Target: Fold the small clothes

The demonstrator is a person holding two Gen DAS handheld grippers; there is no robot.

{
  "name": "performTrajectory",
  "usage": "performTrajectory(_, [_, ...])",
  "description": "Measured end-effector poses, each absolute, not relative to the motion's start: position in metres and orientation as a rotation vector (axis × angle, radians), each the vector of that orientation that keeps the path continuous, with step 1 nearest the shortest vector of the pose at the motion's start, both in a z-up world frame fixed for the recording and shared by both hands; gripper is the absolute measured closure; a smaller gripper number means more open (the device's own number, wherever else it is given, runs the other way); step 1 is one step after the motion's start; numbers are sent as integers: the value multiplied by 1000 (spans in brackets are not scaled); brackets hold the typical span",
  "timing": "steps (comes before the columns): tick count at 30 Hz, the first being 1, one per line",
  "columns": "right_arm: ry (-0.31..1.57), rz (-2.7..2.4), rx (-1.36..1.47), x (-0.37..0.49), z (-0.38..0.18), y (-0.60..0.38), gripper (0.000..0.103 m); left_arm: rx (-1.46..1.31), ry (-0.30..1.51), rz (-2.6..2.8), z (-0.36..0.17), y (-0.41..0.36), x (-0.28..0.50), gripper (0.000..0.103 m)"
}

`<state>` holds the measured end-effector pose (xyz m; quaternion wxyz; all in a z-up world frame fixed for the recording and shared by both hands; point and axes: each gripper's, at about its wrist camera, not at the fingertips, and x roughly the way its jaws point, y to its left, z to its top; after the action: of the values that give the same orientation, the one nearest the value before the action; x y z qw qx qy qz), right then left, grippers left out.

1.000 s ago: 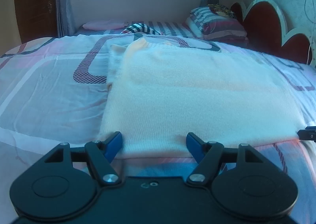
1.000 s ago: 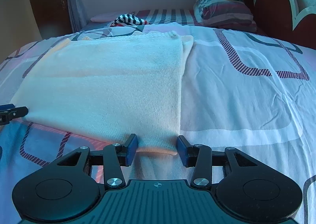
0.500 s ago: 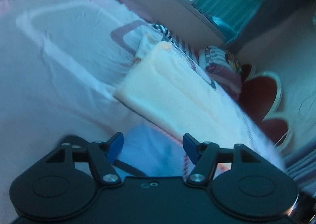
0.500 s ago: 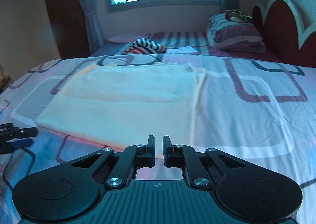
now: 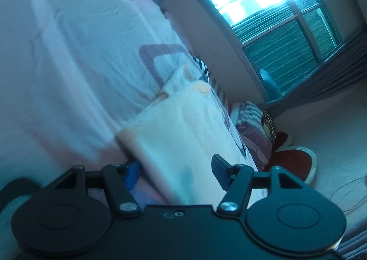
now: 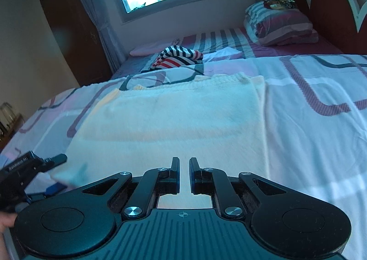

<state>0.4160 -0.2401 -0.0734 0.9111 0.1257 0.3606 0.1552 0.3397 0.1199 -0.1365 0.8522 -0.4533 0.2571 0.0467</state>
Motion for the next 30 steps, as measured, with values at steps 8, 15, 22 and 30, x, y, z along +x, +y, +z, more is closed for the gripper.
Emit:
performTrajectory(8, [742,375,297,474,-88,-210,94,-943,524,109,-135,116,360,45])
performTrajectory(15, [744,416,306,503,-96,-187,94,-981,533,140,-149,127,365,84])
performTrajectory(22, [797,404,271,516,-119,-176,95,-1022,489,108,-145,136,354,97])
performTrajectory(30, [798,406,285,515,-121,-181,95,-1034,529,125,-153,139,360,94])
